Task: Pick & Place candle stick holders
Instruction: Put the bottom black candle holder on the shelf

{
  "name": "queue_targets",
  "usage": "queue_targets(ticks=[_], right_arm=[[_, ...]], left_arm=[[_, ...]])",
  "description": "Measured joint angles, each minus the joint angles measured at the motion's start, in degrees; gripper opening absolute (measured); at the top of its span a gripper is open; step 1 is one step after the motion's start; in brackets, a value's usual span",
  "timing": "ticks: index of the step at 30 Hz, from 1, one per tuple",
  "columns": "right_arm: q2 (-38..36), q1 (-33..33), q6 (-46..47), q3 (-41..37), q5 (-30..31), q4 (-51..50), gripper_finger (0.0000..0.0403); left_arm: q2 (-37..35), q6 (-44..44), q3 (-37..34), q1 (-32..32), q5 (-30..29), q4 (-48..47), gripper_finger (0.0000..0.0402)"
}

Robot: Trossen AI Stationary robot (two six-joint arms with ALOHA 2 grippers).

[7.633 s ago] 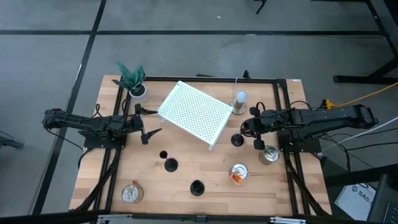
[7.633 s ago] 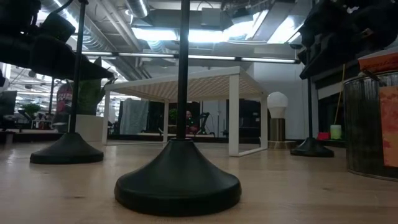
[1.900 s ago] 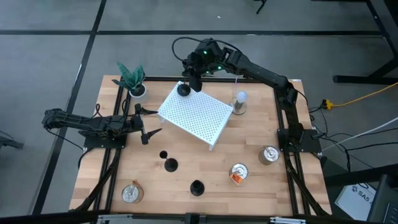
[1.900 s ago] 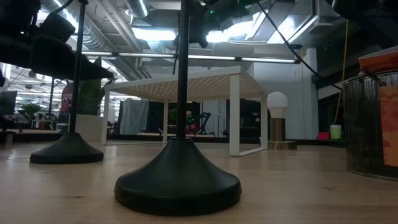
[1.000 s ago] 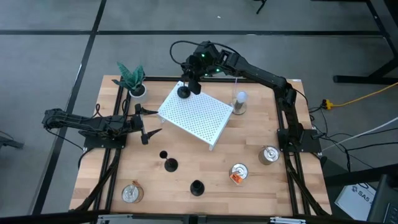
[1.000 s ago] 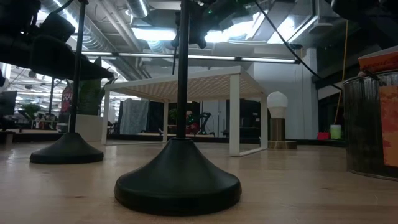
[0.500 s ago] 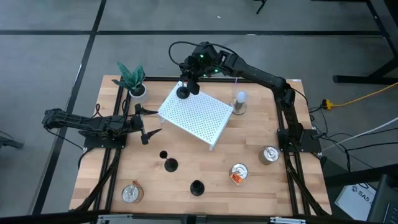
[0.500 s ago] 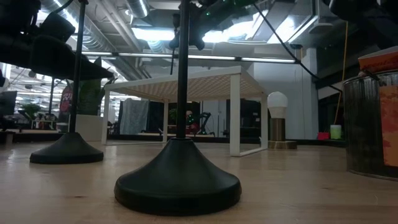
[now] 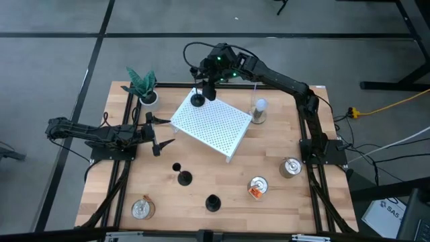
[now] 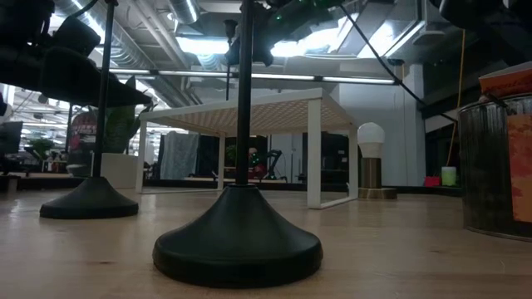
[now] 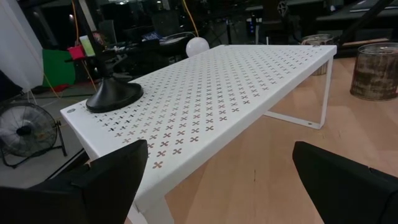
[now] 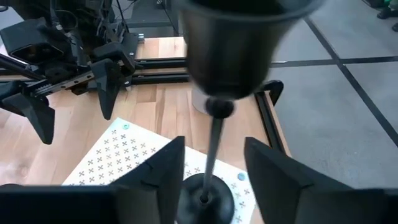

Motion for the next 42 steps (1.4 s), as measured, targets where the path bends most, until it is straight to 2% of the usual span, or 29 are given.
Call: queue_targets(ticks=[5, 9, 18, 36, 42], right_arm=[[0.00, -0.30, 0.02, 2.07, -0.02, -2.88, 0.0218], [0.00, -0.42, -0.06, 2.84, -0.02, -6.12, 0.0235], [-1.13, -0.63, -1.06, 2.90, 0.98, -11.90, 0.0238], [-8.50, 0.22, -2.62, 2.38, -0.71, -25.59, 0.0239], [-8.68, 0.46, -2.62, 2.25, -1.01, -29.31, 0.0239]], left_arm=[[0.00, 0.00, 0.02, -0.01, -0.02, 0.00, 0.0400], [-0.02, 0.00, 0.01, -0.01, -0.02, 0.00, 0.0400], [-0.01, 0.00, 0.01, 0.00, -0.02, 0.00, 0.0400], [0.00, 0.00, 0.00, 0.00, -0.10, 0.01, 0.0400], [0.00, 0.00, 0.00, 0.00, -0.09, 0.00, 0.0400]])
